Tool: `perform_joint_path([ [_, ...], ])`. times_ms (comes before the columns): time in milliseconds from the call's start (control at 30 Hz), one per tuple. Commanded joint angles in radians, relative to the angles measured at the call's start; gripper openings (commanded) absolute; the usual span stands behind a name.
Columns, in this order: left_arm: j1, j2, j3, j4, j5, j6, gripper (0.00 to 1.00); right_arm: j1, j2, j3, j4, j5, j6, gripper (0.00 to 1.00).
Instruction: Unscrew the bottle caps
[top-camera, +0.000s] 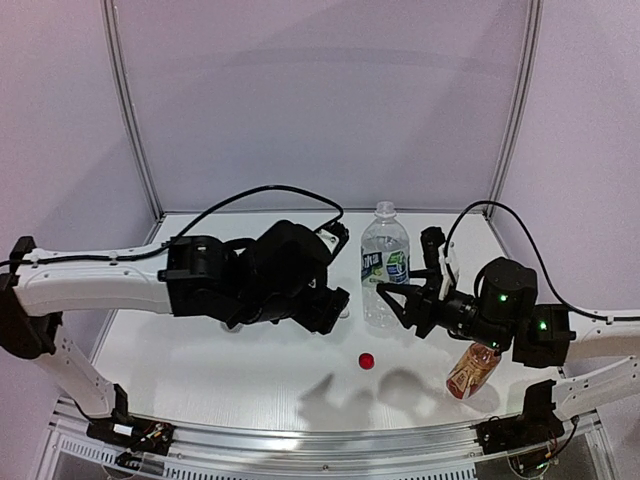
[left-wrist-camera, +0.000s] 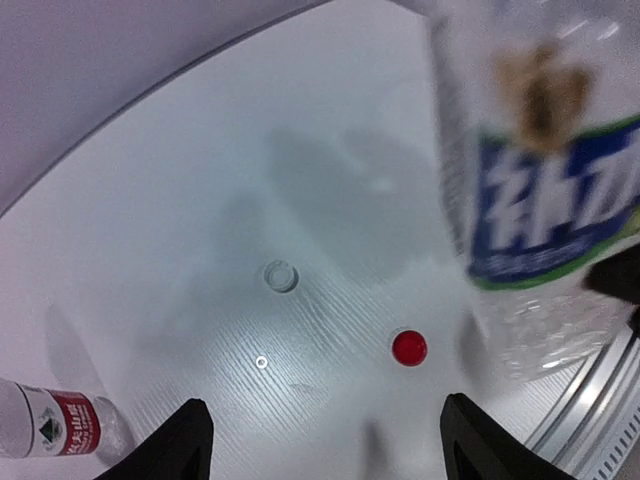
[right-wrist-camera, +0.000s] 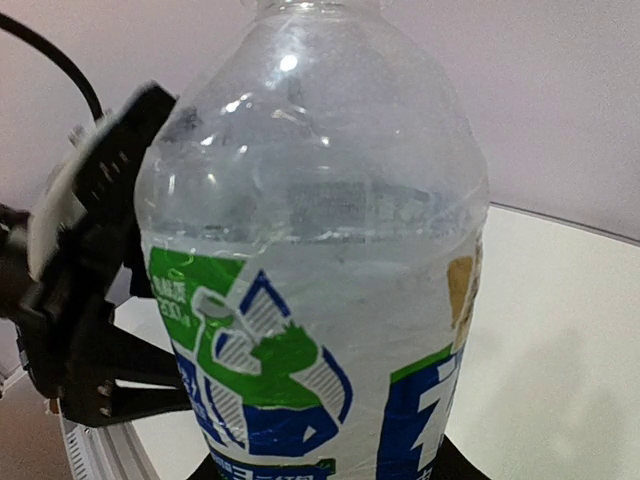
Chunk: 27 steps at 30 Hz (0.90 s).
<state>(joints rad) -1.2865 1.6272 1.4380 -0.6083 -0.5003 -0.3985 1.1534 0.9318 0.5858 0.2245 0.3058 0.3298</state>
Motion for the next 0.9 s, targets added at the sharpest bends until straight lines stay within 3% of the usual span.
perform_joint_path([
  [0, -0.047, -0.103, -0.038, 0.044, 0.020, 0.177, 0.78, -0.001, 0.036, 0.003, 0.054, -0.148, -0.028, 0.00],
  [200, -0.053, -0.291, -0.152, 0.208, 0.122, 0.179, 0.79, -0.001, 0.056, 0.004, 0.081, -0.219, -0.042, 0.00],
  [400, -0.011, -0.412, -0.200, 0.330, 0.142, 0.128, 0.88, -0.001, 0.095, 0.021, 0.089, -0.279, -0.052, 0.00],
  [700, 0.035, -0.337, -0.088, 0.340, 0.254, 0.110, 0.85, 0.000, 0.117, 0.031, 0.094, -0.328, -0.059, 0.00],
  [867, 0.049, -0.268, -0.038, 0.350, 0.297, 0.100, 0.76, -0.001, 0.119, 0.034, 0.090, -0.335, -0.061, 0.00],
])
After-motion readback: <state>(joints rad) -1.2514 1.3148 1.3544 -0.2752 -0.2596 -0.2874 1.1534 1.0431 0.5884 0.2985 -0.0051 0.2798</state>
